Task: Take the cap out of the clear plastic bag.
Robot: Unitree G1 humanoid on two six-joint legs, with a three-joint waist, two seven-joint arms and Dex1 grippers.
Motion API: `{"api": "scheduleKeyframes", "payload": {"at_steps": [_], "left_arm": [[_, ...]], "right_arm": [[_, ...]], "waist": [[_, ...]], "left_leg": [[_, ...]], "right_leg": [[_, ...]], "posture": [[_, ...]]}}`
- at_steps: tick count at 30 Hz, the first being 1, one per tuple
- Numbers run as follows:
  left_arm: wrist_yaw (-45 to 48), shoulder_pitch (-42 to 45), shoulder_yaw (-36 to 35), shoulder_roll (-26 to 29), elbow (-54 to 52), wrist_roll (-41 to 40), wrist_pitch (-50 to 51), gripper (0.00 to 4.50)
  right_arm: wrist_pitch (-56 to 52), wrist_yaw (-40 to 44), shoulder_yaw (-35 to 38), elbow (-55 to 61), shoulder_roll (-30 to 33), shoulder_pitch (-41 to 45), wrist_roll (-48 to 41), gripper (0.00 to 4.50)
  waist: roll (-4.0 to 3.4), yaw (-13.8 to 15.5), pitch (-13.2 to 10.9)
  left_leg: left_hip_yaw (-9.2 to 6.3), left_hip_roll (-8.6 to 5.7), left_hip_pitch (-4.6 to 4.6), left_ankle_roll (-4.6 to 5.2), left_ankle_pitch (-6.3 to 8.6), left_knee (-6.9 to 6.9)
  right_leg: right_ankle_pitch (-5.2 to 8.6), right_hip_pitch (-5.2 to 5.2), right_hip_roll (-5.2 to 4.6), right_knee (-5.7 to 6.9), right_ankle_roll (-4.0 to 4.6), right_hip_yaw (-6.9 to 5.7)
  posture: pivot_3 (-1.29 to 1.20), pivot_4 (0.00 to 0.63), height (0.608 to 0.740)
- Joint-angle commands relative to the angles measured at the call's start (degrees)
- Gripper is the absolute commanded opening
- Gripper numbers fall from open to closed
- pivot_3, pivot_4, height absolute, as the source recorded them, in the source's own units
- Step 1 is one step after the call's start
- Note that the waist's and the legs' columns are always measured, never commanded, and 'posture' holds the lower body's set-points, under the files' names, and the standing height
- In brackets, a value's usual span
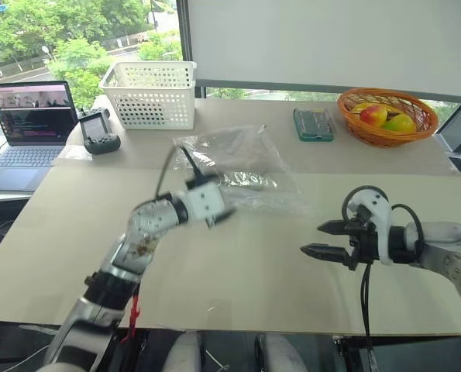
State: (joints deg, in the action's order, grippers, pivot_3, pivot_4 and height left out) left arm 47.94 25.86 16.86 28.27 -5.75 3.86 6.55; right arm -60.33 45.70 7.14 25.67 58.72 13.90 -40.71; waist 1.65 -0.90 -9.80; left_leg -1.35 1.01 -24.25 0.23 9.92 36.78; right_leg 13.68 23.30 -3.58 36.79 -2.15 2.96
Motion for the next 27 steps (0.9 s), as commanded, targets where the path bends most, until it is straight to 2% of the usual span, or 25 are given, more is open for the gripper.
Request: {"api": "scheduleKeyframes", "payload": {"at_steps": [1,5,6,9,12,17,23,27], "left_arm": [[4.8,1.5,-1.7,1.6,-7.3,-5.4,4.5,4.38],[6.8,2.0,-2.4,3.7,-11.6,-7.7,9.8,4.38],[7.5,1.9,-3.7,4.3,-15.0,-10.8,14.2,4.38],[8.7,0.5,-5.8,6.9,-22.7,-16.3,22.3,4.38],[8.3,-1.2,-6.1,9.3,-26.1,-16.6,24.1,4.38],[4.1,-4.5,-1.1,12.9,-24.6,-4.6,12.4,4.38],[-6.3,-3.7,0.3,9.6,-21.0,6.6,4.1,4.38],[-10.0,-2.1,0.2,8.5,-16.3,11.3,-1.3,4.38]], "right_arm": [[1.0,1.6,4.4,1.6,4.0,-0.9,0.9,4.50],[0.2,3.3,8.1,1.8,6.2,-2.5,-0.1,4.50],[-0.3,3.5,8.5,2.4,6.5,-2.8,-0.5,4.50],[-1.2,3.2,8.0,3.6,6.0,-2.1,-1.7,4.50],[-1.6,2.2,6.4,3.9,4.6,-0.2,-2.6,4.50],[-2.2,0.1,2.4,4.0,1.0,4.1,-3.1,4.50],[-2.2,-1.1,-0.2,3.2,-0.9,6.8,-2.5,4.50],[-1.7,-1.7,-1.7,2.6,-2.0,7.7,-1.9,4.50]], "waist": [[0.00,0.2,0.0],[0.00,0.2,0.0],[0.00,0.1,0.0],[0.00,-0.2,0.0],[0.00,-0.3,0.0],[0.00,0.0,0.0],[0.00,0.6,0.0],[0.01,0.7,0.0]], "left_leg": [[0.00,0.00,0.02,0.00,0.00,0.00],[0.01,0.01,0.14,0.00,0.00,0.01],[0.01,0.02,0.12,0.00,0.00,0.01],[0.01,0.06,0.06,0.00,0.00,0.01],[0.01,0.07,0.10,0.02,0.02,0.00],[0.04,0.06,0.18,0.02,0.01,0.00],[0.04,0.05,0.02,0.02,0.02,0.00],[0.04,0.04,0.03,0.03,0.02,0.00]], "right_leg": [[0.00,0.00,0.00,0.00,-0.01,0.00],[0.22,-0.14,0.01,-0.02,-0.37,0.00],[0.23,-0.13,0.01,-0.03,-0.37,0.00],[0.23,-0.05,0.04,-0.03,-0.38,0.01],[0.25,-0.08,0.07,-0.01,-0.38,0.02],[0.25,-0.13,0.08,-0.02,-0.36,0.07],[0.23,-0.05,0.05,-0.13,-0.34,0.07],[0.16,-0.05,0.05,-0.10,-0.24,0.07]], "posture": [[0.00,0.150,0.740],[0.00,0.150,0.740],[0.00,0.150,0.740],[0.00,0.150,0.740],[0.00,0.150,0.740],[0.00,0.150,0.740],[0.00,0.150,0.740],[0.00,0.150,0.740]]}}
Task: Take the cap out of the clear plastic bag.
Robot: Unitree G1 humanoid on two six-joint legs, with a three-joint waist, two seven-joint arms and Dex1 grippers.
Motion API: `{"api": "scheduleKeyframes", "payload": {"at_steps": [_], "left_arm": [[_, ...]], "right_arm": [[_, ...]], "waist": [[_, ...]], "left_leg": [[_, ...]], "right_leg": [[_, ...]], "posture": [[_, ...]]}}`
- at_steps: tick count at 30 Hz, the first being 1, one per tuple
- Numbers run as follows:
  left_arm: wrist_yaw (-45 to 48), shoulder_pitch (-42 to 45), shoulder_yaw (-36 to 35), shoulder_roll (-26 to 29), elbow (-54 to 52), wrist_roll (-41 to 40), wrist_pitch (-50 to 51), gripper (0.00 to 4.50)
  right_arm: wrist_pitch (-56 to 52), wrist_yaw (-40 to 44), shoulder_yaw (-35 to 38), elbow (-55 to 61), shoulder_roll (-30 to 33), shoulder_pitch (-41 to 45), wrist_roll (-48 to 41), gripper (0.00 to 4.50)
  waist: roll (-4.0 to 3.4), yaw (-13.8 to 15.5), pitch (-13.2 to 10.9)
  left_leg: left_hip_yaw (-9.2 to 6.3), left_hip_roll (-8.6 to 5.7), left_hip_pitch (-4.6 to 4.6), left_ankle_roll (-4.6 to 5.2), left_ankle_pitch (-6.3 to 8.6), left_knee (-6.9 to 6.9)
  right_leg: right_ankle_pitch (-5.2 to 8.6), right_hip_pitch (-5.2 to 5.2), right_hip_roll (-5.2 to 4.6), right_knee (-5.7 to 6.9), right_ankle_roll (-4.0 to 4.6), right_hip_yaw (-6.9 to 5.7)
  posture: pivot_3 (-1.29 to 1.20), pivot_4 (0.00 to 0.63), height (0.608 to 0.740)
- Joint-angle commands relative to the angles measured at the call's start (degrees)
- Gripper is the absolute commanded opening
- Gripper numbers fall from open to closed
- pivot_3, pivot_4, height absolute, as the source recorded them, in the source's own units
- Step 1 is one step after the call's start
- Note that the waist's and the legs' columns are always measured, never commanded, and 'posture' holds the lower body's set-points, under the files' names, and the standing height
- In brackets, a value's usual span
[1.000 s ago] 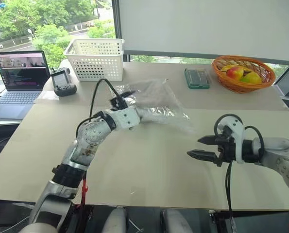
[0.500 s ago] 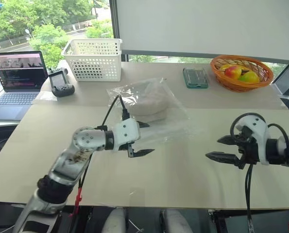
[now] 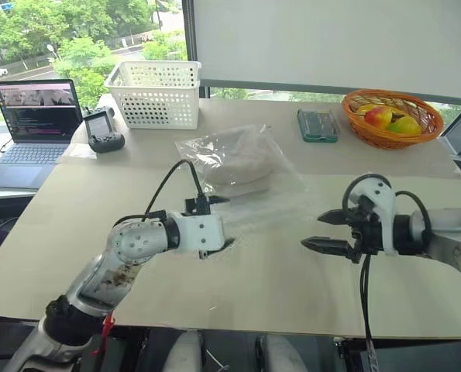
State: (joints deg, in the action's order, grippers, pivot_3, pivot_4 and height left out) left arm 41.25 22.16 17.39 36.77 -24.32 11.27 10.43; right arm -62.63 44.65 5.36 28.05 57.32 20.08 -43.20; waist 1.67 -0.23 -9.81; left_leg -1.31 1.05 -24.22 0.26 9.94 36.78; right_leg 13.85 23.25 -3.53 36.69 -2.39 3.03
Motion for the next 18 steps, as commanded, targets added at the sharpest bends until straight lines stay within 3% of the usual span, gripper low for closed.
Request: {"api": "scheduleKeyframes", "payload": {"at_steps": [1,18], "left_arm": [[-4.0,1.8,-0.4,-0.2,3.4,4.7,-6.4,4.38],[0.2,2.0,1.5,-6.5,9.0,1.0,-6.2,4.38]], "right_arm": [[0.6,-0.9,-0.2,0.2,-0.9,1.8,0.7,4.50],[0.4,-2.8,1.0,0.7,-2.6,0.2,1.2,4.50]], "waist": [[-0.01,0.0,0.0],[-0.01,-0.5,0.0]], "left_leg": [[0.00,0.01,0.00,0.00,0.00,0.00],[0.04,0.00,0.03,0.01,0.01,0.00]], "right_leg": [[0.01,0.01,0.01,0.00,-0.02,0.00],[-0.12,0.01,0.01,0.04,0.19,0.04]], "posture": [[0.00,0.150,0.740],[0.00,0.150,0.740]]}}
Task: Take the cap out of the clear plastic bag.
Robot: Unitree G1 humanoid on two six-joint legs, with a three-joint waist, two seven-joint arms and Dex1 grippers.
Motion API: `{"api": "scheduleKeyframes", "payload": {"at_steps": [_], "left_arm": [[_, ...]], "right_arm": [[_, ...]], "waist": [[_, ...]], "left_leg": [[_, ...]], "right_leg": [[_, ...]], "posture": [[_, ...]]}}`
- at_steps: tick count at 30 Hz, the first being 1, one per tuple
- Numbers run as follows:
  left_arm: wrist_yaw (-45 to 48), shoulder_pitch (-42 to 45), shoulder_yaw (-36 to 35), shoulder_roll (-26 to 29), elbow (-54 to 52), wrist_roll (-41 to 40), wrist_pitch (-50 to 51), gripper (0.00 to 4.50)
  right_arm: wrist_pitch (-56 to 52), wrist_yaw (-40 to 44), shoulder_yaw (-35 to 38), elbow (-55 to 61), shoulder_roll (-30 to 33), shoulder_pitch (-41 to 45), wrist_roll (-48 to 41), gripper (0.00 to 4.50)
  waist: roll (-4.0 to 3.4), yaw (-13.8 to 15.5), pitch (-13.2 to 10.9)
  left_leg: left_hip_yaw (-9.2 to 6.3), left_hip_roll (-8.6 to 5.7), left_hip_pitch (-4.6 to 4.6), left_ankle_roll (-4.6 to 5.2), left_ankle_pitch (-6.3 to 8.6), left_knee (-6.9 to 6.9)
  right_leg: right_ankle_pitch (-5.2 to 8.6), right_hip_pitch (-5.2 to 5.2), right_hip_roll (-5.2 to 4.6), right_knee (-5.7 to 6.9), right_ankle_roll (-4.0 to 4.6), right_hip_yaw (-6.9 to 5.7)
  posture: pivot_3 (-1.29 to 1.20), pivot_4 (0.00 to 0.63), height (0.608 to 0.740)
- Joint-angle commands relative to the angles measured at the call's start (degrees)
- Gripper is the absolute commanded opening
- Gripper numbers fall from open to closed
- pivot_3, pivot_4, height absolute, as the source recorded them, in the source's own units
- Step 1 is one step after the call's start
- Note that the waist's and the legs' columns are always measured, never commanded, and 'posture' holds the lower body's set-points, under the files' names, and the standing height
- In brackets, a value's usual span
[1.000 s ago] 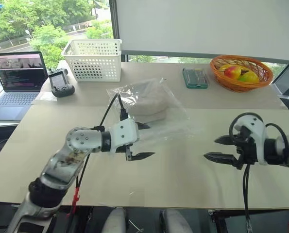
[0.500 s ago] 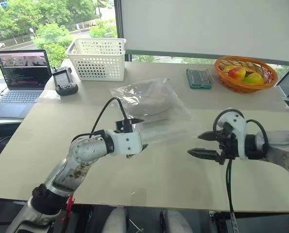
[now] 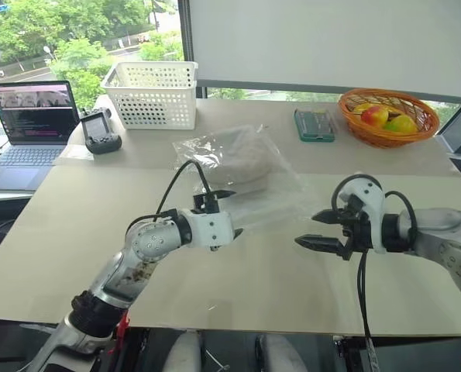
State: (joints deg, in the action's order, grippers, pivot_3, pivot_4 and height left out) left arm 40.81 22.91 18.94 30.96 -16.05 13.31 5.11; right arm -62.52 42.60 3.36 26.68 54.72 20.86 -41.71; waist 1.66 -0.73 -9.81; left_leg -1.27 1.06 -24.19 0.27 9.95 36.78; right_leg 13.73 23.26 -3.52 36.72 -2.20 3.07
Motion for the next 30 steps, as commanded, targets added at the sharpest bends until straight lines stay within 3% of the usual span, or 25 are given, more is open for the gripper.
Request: {"api": "scheduleKeyframes", "payload": {"at_steps": [1,6,11,20,30], "left_arm": [[1.0,1.4,0.1,-0.8,1.2,-1.2,-1.3,4.38],[3.4,2.6,0.4,-2.7,3.2,-3.5,-1.3,4.38],[8.6,4.1,-1.2,-5.0,1.8,-11.6,1.5,4.38],[7.3,4.8,1.1,-1.7,8.2,-5.3,-8.0,4.38],[3.4,6.5,0.8,-3.1,13.8,-1.4,-13.2,4.38]], "right_arm": [[0.1,-1.1,3.4,2.4,0.0,-1.0,-0.5,4.50],[-0.1,-1.9,5.0,3.4,0.2,-2.9,-0.8,4.50],[0.0,-2.6,5.8,3.8,-0.1,-4.3,-0.7,4.50],[-0.1,-3.5,8.0,5.5,-0.2,-7.3,-1.5,4.50],[-0.7,-3.8,10.1,6.5,0.8,-9.0,-2.3,4.50]], "waist": [[0.00,0.0,0.0],[0.00,0.1,0.0],[0.00,0.0,0.0],[0.00,0.0,0.0],[0.00,0.1,0.0]], "left_leg": [[0.00,0.00,0.00,0.00,0.00,0.00],[0.00,-0.01,-0.01,0.00,0.00,0.00],[0.00,-0.01,-0.01,0.00,0.00,0.00],[0.00,-0.02,0.02,0.00,0.00,0.00],[0.00,-0.01,0.01,0.00,0.00,0.00]], "right_leg": [[0.00,0.00,0.00,0.01,0.00,0.00],[0.00,-0.01,0.00,0.00,-0.02,0.00],[0.00,0.00,0.00,0.00,-0.01,0.00],[0.01,-0.02,0.00,0.01,-0.04,0.02],[0.02,-0.01,0.00,0.01,-0.04,0.02]], "posture": [[0.00,0.150,0.740],[0.00,0.150,0.740],[0.00,0.150,0.740],[0.00,0.150,0.740],[0.00,0.150,0.740]]}}
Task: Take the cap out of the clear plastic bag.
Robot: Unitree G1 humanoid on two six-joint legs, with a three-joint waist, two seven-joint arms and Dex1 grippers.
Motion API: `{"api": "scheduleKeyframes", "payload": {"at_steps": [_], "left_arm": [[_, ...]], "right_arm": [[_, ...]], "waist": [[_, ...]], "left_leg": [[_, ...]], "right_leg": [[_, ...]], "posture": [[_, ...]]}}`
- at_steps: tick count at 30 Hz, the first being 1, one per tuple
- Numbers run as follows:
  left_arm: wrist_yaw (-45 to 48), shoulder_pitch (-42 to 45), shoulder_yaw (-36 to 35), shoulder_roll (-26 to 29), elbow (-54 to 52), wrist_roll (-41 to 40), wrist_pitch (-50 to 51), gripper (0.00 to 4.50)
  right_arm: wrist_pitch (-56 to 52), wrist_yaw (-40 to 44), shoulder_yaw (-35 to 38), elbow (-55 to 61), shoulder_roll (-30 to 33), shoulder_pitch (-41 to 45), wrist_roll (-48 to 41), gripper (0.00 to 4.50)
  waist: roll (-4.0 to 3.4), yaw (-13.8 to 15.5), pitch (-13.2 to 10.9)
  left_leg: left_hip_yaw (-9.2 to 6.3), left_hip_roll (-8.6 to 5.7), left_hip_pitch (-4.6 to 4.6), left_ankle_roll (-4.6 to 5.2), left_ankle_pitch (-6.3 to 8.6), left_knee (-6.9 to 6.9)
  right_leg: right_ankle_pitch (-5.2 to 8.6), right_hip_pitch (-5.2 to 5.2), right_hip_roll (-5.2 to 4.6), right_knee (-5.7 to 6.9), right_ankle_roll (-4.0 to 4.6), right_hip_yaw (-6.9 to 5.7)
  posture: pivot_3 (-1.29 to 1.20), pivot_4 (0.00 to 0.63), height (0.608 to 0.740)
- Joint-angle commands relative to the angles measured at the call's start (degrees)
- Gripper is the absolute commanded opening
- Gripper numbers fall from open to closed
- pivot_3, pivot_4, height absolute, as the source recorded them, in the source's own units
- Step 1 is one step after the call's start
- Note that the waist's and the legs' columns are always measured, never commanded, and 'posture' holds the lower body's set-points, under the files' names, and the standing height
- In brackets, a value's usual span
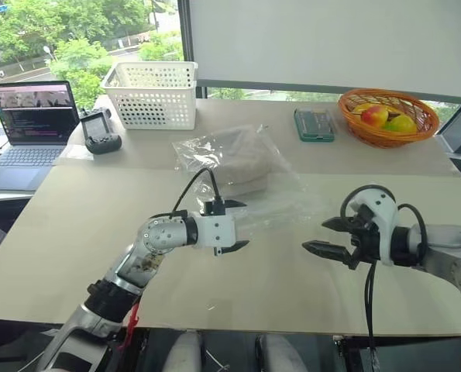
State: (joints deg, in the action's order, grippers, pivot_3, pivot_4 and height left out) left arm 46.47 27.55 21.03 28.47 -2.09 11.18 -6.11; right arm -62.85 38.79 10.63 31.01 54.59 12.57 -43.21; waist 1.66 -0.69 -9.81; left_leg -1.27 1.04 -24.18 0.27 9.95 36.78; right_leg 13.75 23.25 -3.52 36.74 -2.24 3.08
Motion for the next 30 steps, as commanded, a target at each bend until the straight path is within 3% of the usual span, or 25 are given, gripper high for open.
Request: {"api": "scheduleKeyframes", "payload": {"at_steps": [1,12,20,26,30], "left_arm": [[-3.0,2.1,-1.6,-0.7,0.0,1.2,-2.2,4.38],[-9.4,3.8,-4.2,-1.1,0.2,5.0,-1.6,4.38],[-17.2,7.5,-4.1,1.0,7.4,13.3,-3.3,4.38],[-17.2,10.1,-4.3,-0.7,11.8,12.7,-0.6,4.38],[-15.2,13.5,-5.2,-2.9,13.5,9.8,2.0,3.38]], "right_arm": [[-0.5,-0.1,2.9,2.4,0.9,-1.1,-0.9,4.50],[0.2,-0.4,1.1,1.5,0.7,0.3,-0.7,4.50],[-0.5,-0.6,0.5,2.2,0.0,2.2,-1.8,4.50],[-1.7,-2.3,-0.5,3.7,-1.9,3.9,-3.4,4.50],[-3.2,-4.6,-1.5,5.6,-4.4,4.9,-5.2,4.50]], "waist": [[0.00,0.0,0.0],[0.00,-0.1,0.0],[0.00,0.0,0.0],[0.00,0.0,0.0],[0.01,0.0,0.0]], "left_leg": [[0.00,0.00,0.00,0.00,0.00,0.00],[0.00,0.00,0.01,0.00,0.00,0.00],[-0.01,-0.02,0.01,0.00,0.00,0.00],[-0.02,-0.01,-0.01,0.00,0.00,0.00],[-0.03,-0.01,-0.03,0.00,0.00,0.00]], "right_leg": [[0.00,0.00,0.00,0.00,0.00,0.00],[0.01,-0.01,0.00,0.01,-0.04,0.01],[0.00,0.00,0.00,0.01,-0.04,0.00],[0.00,0.01,0.00,0.01,-0.02,-0.01],[-0.01,0.01,0.00,0.01,-0.03,-0.02]], "posture": [[0.00,0.150,0.740],[0.00,0.150,0.740],[0.00,0.150,0.740],[0.00,0.150,0.740],[0.00,0.150,0.740]]}}
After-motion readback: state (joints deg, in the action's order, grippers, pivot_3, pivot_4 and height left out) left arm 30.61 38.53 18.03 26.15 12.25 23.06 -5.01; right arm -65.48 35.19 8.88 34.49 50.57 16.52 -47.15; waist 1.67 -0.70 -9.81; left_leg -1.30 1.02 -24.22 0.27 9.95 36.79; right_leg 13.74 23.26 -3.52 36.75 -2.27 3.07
